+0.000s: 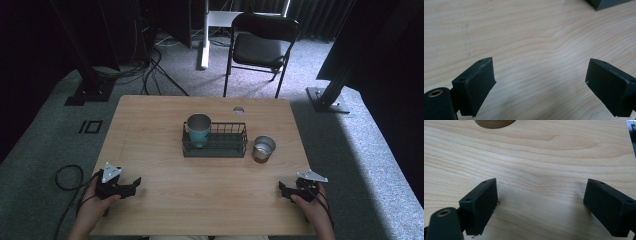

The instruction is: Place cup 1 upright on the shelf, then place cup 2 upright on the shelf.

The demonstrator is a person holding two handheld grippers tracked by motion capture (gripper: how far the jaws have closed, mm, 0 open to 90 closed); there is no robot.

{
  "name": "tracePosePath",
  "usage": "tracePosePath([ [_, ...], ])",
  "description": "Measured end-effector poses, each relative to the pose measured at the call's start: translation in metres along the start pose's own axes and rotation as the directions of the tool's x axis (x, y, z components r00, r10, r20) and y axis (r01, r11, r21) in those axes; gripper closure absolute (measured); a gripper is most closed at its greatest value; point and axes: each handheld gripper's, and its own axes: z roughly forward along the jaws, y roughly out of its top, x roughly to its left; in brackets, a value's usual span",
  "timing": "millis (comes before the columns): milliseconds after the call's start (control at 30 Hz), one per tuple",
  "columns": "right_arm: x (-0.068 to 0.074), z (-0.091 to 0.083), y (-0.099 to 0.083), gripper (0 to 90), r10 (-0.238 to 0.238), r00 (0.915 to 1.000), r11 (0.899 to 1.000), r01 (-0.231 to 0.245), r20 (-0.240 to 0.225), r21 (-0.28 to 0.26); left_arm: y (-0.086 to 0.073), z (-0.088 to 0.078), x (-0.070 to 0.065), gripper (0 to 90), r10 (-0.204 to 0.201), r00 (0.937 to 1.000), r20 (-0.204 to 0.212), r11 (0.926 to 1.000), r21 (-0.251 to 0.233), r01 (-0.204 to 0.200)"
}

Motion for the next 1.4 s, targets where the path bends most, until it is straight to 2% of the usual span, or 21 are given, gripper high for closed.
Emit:
tracePosePath([
  [167,0.0,0.0,0.0,11.6,0.0,1.0,1.0,0.0,0.0,0.0,-0.002,0.005,0.0,9.5,-0.001,0.9999,-0.01,1.0,0.009,0.001],
  [233,0.0,0.0,0.0,11.6,0.0,1.0,1.0,0.0,0.0,0.0,-0.004,0.008,0.001,9.5,0.01,0.9994,-0.032,0.9995,0.031,-0.009],
  [300,0.0,0.0,0.0,11.6,0.0,1.0,1.0,0.0,0.0,0.0,-0.004,0.01,0.002,9.5,-0.003,0.9993,-0.037,0.9982,0.06,0.006],
  [367,0.0,0.0,0.0,11.6,0.0,1.0,1.0,0.0,0.0,0.0,-0.004,0.01,0.002,9.5,-0.005,0.9994,-0.035,0.9981,0.061,0.007],
  [400,0.0,0.0,0.0,11.6,0.0,1.0,1.0,0.0,0.0,0.0,-0.005,0.011,0.002,9.5,-0.008,0.9991,-0.041,0.9966,0.081,0.012],
  [433,0.0,0.0,0.0,11.6,0.0,1.0,1.0,0.0,0.0,0.0,-0.005,0.012,0.002,9.5,-0.01,0.9986,-0.051,0.9925,0.121,0.017],
  [467,0.0,0.0,0.0,11.6,0.0,1.0,1.0,0.0,0.0,0.0,-0.005,0.013,0.002,9.1,-0.042,0.9983,-0.04,0.9901,0.132,0.047],
  [767,0.0,0.0,0.0,11.6,0.0,1.0,1.0,0.0,0.0,0.0,-0.005,0.013,0.003,8.9,-0.061,0.9962,-0.063,0.9889,0.132,0.068],
  [1400,0.005,0.001,0.002,11.7,-0.001,0.9999,1.0,0.001,-0.01,-0.004,-0.005,0.013,0.003,8.9,-0.06,0.9962,-0.063,0.989,0.131,0.068],
])
